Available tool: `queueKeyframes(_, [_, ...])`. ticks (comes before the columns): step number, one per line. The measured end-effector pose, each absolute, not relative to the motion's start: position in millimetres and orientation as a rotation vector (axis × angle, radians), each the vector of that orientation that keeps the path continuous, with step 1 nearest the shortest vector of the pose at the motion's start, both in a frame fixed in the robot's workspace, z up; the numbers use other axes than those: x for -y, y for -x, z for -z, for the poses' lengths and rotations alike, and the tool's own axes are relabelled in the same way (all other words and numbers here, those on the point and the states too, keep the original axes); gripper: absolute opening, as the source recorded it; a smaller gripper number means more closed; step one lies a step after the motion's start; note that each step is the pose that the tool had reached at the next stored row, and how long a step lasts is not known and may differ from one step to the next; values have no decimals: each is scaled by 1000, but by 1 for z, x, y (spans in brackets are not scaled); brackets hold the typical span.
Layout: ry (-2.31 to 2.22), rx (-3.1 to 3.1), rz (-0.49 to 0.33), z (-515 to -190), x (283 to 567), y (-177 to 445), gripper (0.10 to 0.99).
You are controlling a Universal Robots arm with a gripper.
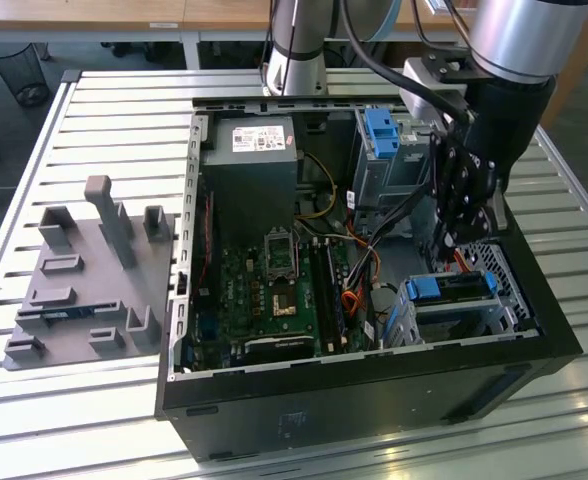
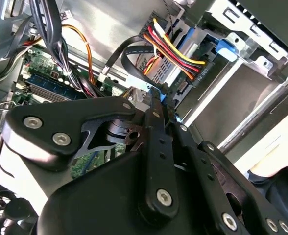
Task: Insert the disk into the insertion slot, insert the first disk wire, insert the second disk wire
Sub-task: 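Insert the second disk wire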
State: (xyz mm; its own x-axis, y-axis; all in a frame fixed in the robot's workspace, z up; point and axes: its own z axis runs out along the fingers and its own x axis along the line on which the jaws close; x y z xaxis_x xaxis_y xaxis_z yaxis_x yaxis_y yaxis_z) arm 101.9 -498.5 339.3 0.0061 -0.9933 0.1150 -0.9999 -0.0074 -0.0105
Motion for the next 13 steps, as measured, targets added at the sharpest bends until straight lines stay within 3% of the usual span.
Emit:
queueKeyframes(9, [-2177, 2162, -132, -339, 506, -102, 161])
queueKeyframes(13, [-2202, 2188, -80, -339, 511, -102, 161])
